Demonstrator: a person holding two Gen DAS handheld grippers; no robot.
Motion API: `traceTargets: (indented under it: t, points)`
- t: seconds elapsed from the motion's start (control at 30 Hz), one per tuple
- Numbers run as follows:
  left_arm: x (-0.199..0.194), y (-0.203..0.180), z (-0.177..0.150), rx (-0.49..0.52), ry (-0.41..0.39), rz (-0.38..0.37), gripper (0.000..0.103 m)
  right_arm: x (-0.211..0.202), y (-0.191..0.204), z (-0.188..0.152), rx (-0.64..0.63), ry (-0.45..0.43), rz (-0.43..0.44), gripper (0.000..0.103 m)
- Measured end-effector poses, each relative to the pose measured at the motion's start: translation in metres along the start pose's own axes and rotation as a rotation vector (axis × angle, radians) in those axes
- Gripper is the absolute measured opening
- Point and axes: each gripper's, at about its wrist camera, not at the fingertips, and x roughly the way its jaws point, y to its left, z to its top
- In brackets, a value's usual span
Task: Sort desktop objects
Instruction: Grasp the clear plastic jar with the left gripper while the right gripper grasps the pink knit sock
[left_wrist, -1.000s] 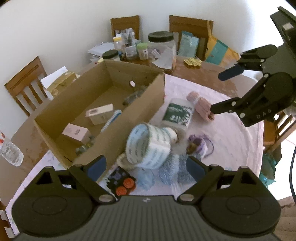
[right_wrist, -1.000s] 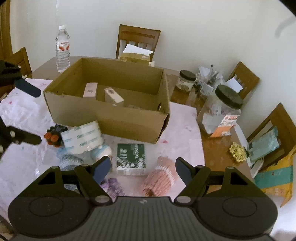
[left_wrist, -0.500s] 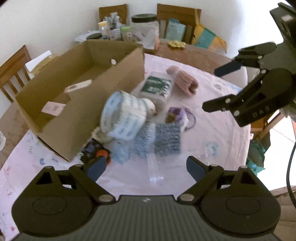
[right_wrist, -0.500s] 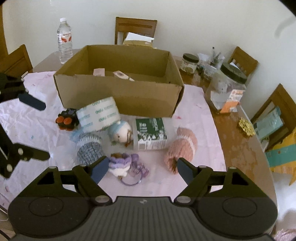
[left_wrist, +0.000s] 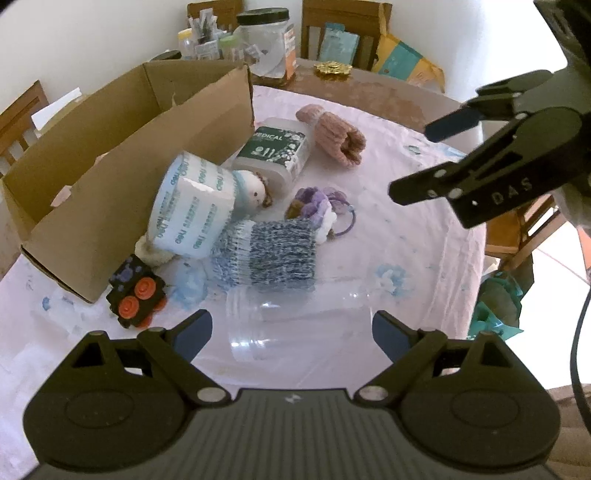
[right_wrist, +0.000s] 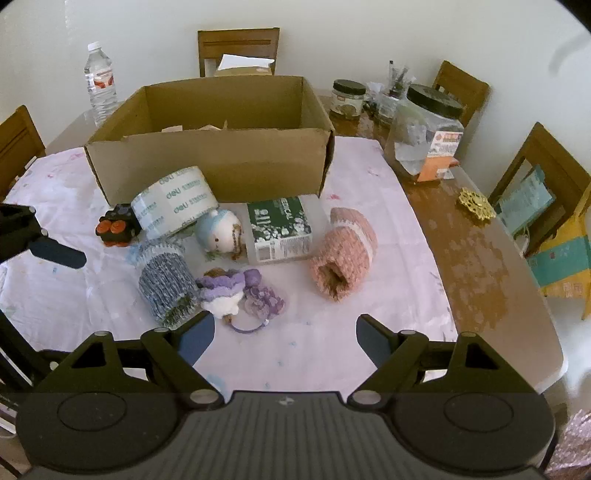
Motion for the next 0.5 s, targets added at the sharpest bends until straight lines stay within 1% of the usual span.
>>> traceTargets:
  t: [0.23,0.5]
  points:
    - [0.009,0.0,0.002,-0.06,0.01,0.002,0.095,0.006,-0.01,-0.006,0.008,0.017,0.005,0.087]
    - [0.02,-0.004,0.006,-0.092,0.035,0.026,0.096,0.016,-0.021,0.0,-0.008,0.019,0.02,0.087]
